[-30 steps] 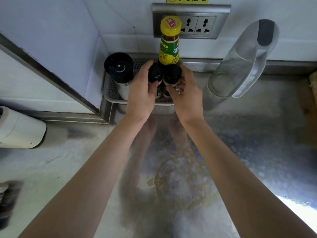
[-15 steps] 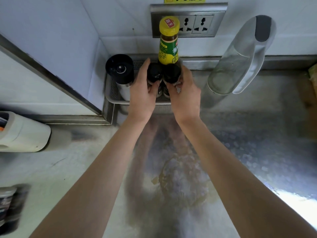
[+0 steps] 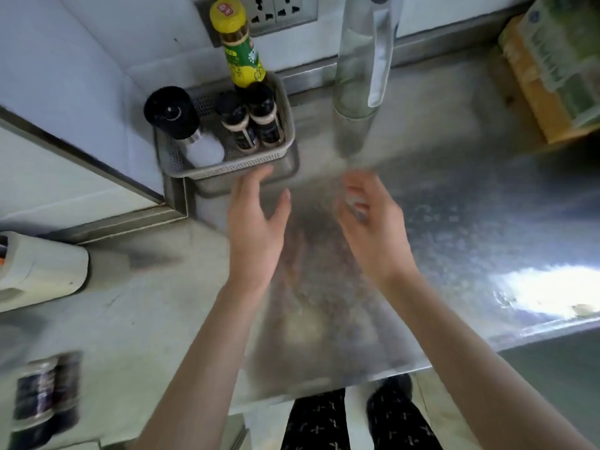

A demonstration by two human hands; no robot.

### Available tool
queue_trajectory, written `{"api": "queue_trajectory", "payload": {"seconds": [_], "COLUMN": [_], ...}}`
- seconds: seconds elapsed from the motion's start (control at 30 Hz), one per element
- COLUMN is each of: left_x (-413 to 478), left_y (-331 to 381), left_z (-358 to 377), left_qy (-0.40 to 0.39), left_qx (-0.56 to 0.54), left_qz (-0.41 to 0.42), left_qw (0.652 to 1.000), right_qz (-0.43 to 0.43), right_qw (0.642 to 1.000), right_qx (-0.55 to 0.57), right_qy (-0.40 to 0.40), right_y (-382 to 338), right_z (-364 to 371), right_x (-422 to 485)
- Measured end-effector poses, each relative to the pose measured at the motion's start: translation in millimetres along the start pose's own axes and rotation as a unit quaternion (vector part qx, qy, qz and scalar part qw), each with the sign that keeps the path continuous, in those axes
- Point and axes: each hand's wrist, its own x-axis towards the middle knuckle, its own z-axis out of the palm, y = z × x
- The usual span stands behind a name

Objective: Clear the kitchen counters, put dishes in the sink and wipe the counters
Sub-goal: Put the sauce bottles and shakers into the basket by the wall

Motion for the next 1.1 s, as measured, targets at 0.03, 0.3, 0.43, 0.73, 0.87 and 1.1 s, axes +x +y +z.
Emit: {"api": "queue_trajectory", "payload": {"seconds": [0.03, 0.3, 0.43, 0.73, 0.87, 1.1], "left_x": [-23, -184, -258, -390, -393, -338], "left_y": [7, 97, 130, 198, 224, 268], "left_z": [5, 45, 67, 118, 144, 235], "left_qy": [-0.039, -0.295, -0.402, -0.493, -0.48, -0.446], "left_qx": [-0.031, -0.123, -0.056, -0.043, -0.055, -0.065], "left_qz": [-0.026, -0.084, -0.015, -0.006, -0.001, 0.019], "left_qw": [0.998, 0.944, 0.914, 0.869, 0.876, 0.892], "right_qz": [0.007, 0.097, 0.15, 0.277, 0.28, 0.254], "right_qw": [1.0, 0.994, 0.984, 0.917, 0.904, 0.915], "right_qx": [0.003, -0.012, -0.046, 0.061, 0.087, 0.064], "right_qy": [0.002, 0.049, 0.089, 0.28, 0.31, 0.307], "right_y": [5, 51, 84, 126, 132, 158], "right_z": [-12, -126, -184, -279, -314, -382], "right_x": [-17, -188, -292, -462, -461, -383]}}
